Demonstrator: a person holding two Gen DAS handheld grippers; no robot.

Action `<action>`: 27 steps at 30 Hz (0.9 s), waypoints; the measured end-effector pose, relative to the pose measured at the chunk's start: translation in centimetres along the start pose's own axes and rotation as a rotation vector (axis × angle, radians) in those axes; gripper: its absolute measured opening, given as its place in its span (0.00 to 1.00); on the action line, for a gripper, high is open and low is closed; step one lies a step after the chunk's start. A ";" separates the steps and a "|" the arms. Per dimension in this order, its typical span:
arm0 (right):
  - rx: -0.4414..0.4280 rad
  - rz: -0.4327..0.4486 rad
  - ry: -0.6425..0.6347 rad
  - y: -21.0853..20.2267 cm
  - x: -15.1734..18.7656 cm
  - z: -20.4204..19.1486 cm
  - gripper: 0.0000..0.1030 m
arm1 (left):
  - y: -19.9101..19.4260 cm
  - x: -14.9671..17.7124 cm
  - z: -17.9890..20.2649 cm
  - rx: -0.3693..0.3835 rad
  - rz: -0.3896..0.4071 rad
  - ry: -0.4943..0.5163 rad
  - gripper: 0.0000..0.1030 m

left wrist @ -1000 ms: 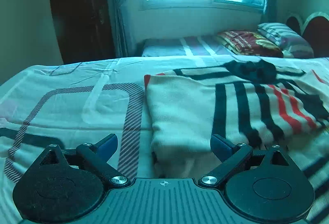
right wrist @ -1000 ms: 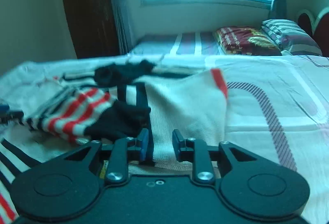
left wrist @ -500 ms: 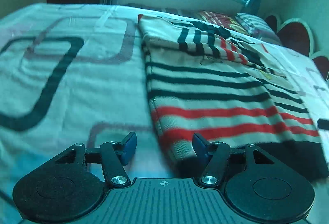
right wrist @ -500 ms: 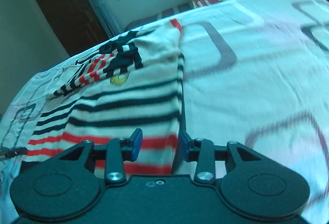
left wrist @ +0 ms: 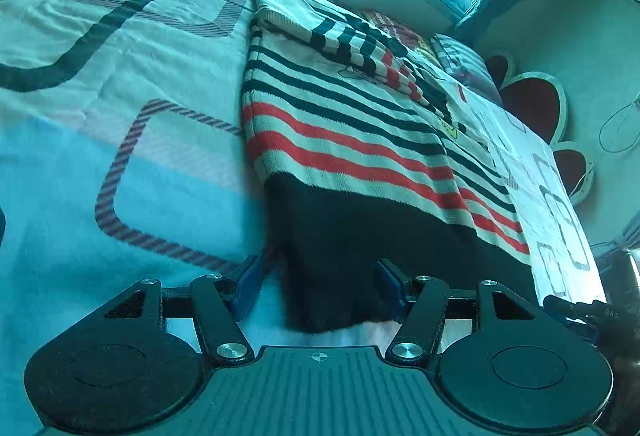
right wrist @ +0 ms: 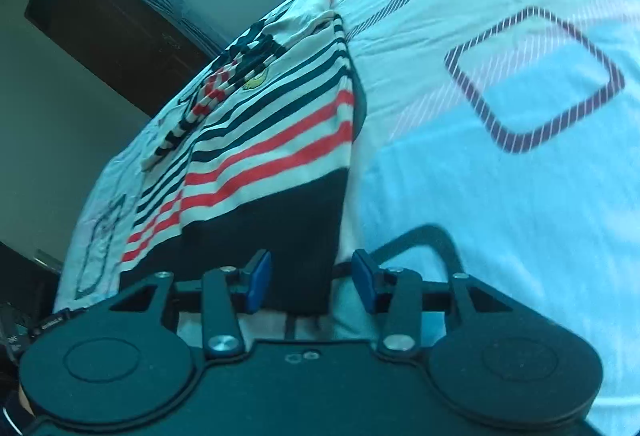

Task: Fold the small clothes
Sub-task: 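Grasp the dark hem of the sweater with both grippers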

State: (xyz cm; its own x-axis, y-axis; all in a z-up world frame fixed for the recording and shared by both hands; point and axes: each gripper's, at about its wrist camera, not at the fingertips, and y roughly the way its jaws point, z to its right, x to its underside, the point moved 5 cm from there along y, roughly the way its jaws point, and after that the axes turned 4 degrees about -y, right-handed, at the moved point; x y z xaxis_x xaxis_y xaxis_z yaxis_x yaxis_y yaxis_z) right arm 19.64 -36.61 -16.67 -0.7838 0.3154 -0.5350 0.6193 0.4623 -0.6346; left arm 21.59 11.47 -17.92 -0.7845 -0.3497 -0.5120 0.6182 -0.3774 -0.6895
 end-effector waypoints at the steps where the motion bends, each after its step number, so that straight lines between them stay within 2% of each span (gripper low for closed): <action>1: -0.009 0.002 0.016 0.1 0.0 0.0 0.43 | -0.2 0.3 0.2 0.003 -0.005 -0.002 0.59; 5: -0.052 -0.006 0.057 0.5 -0.1 -0.1 0.45 | -0.2 0.8 0.6 -0.002 -0.009 0.015 0.59; 12: -0.084 -0.020 0.088 1.6 -0.8 0.0 0.45 | 0.4 0.1 0.1 0.032 0.003 -0.026 0.59; 20: -0.097 -0.022 0.088 2.7 -2.3 0.1 0.45 | 1.4 -1.0 -1.8 0.161 0.007 -0.174 0.59; 27: -0.146 -0.010 0.160 4.1 -3.5 0.9 0.44 | 3.6 -2.2 -2.7 0.275 0.022 -0.309 0.59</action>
State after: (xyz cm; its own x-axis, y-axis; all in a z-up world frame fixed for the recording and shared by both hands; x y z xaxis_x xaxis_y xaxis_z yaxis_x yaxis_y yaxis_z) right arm 24.97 -36.56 -17.85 -0.7948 0.4318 -0.4265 0.6068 0.5775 -0.5462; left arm 25.41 13.13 -20.69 -0.7460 -0.5849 -0.3183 0.6569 -0.5679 -0.4960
